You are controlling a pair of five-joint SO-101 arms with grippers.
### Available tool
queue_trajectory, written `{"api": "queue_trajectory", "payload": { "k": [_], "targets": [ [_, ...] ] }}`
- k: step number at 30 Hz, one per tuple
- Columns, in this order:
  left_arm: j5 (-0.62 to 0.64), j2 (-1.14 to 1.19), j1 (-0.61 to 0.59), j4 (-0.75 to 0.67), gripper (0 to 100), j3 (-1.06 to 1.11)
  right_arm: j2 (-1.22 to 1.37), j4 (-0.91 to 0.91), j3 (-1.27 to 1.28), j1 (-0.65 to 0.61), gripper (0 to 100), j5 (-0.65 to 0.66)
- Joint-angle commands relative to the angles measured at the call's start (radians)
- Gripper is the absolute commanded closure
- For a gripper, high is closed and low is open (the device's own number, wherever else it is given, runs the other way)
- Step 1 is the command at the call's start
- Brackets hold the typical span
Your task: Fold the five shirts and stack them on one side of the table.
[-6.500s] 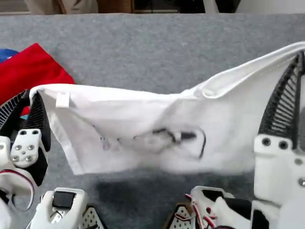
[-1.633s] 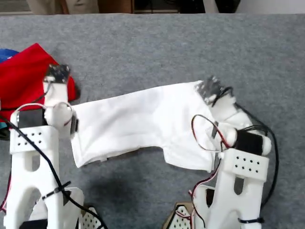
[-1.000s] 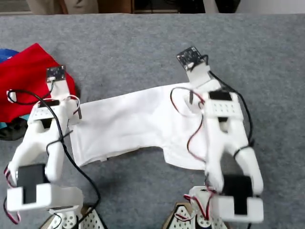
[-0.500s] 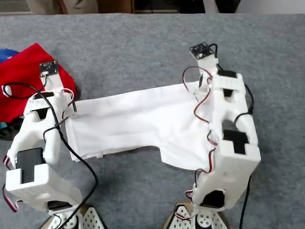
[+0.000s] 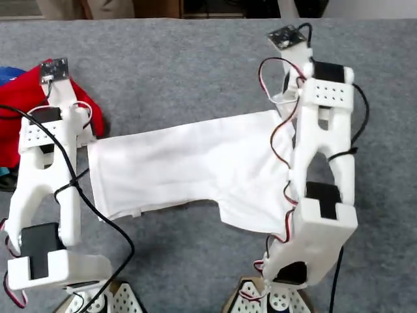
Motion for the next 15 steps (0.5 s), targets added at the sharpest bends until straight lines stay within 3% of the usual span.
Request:
{"api": "queue_trajectory", "payload": {
  "k": [1, 8, 15],
  "targets": [
    [0.011, 0.002, 0.018, -0.087, 98, -0.025, -0.039, -0.051, -0.019, -0.047, 99.6, -0.009],
    [0.094, 0.259, 0.032, -0.212, 98, -0.018, 0.17, -0.206, -0.005, -0.019, 99.6, -0.127],
    [0.1, 0.383, 0.021, -0.123, 98, -0.161, 0.387, -0.183, -0.145, 0.036, 99.6, -0.143]
  ]
}}
